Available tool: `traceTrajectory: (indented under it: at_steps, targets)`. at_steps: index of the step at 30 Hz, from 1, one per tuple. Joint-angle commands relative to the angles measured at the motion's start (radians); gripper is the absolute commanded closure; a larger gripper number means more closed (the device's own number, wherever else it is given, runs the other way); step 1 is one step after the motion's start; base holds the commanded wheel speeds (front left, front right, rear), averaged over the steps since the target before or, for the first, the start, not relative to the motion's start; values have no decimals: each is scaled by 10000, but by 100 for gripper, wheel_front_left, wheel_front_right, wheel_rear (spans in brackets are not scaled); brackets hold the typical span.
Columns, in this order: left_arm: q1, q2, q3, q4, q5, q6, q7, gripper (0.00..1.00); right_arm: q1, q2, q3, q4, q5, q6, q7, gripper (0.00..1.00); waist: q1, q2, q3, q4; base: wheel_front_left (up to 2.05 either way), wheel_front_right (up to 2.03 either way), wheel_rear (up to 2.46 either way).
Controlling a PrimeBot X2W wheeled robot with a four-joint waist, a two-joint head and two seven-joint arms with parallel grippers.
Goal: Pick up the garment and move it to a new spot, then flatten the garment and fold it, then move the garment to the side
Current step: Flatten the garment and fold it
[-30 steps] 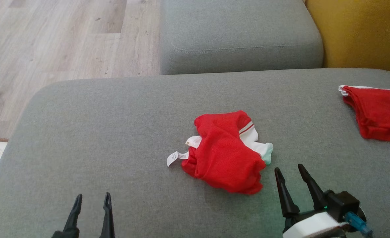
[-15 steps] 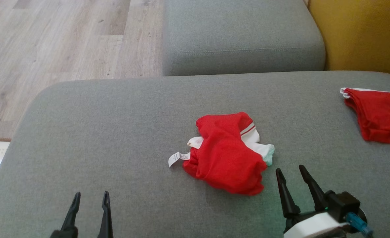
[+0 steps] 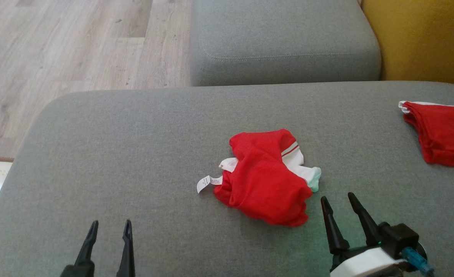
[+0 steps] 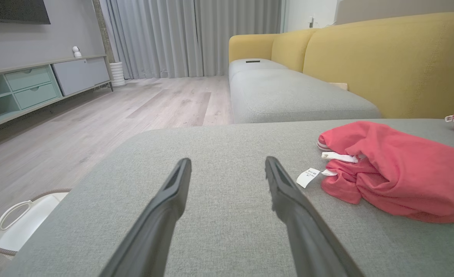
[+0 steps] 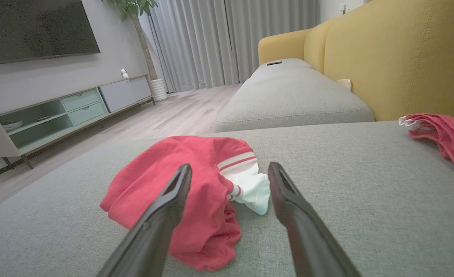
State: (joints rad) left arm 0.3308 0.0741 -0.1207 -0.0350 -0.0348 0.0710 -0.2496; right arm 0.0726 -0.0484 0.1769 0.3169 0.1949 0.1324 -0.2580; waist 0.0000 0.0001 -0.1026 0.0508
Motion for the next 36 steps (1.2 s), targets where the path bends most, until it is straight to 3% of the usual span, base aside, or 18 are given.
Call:
traceTrajectory:
  at_steps: [1,23,30,36]
  targets:
    - [-632,-112,265,-289,148,1,-122,0,-339,-18,170,-287,-31,-17,-38,0,0,-1,24,2,0,0,0]
    - [-999,-123,-6,-414,284,-247,-122,0,-332,-18,132,-369,-86,-17,-38,0,0,-1,365,28,0,0,0]
    - [-2614,-171,-1077,-345,272,-893,-122,0,-496,-18,270,-591,-241,-17,-38,0,0,-1,926,-183,0,0,0]
    - [-5138,-229,-2682,740,-202,-1451,-29,0,-934,-18,381,-1045,-350,-17,-38,0,0,-1,2172,-819,0,0,0]
